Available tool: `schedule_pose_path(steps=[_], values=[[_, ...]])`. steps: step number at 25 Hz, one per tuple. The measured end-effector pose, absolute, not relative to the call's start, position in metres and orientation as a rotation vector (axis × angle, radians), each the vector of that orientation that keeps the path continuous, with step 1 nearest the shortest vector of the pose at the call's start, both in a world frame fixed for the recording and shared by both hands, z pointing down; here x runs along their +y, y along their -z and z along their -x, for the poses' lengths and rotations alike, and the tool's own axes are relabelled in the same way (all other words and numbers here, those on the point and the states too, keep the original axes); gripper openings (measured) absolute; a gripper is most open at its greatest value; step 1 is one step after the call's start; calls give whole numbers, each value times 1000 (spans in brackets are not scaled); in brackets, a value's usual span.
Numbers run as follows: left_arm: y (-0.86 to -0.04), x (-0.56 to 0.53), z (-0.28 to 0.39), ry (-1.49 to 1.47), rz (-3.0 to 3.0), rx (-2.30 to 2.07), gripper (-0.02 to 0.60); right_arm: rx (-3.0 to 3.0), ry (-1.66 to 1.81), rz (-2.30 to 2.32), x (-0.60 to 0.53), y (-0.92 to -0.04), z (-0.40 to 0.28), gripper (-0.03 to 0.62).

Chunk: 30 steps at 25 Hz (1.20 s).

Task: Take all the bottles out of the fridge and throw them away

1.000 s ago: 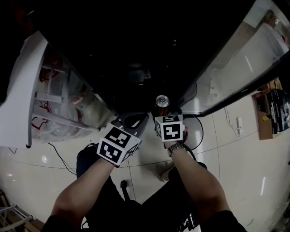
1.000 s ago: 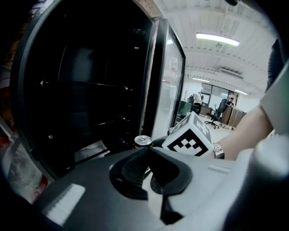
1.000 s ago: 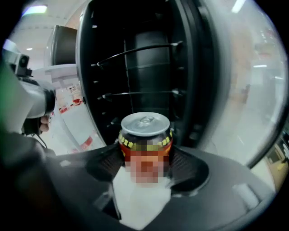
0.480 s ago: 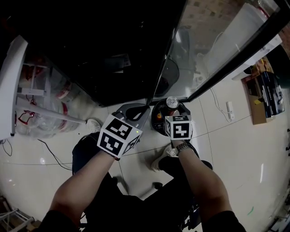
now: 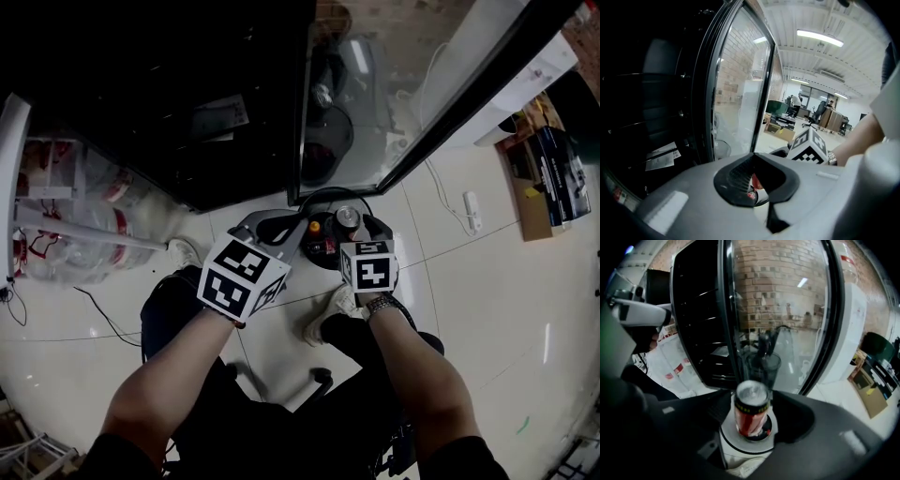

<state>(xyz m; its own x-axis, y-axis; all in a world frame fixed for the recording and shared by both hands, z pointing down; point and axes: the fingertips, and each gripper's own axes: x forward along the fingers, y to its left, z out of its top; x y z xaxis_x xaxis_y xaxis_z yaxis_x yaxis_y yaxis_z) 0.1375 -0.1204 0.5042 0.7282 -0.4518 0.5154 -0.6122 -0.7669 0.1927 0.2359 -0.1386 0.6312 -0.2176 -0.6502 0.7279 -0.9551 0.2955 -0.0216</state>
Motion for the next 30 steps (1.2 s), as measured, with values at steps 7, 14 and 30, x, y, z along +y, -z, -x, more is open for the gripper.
schedule_pose_path(steps=[7,14,30], values=[[-503,-117,-144,-653,-2588,-818,5,-1975,-651,-1491,-147,-619,-248,273],[-493,-117,-138,-637,-2599,-838,5,-1982,-651,-1483,-142,-614,-240,273],[-454,-115,-88,-584,-2617,-952,5,-2133,-518,-1418,-151,-548,-167,273]])
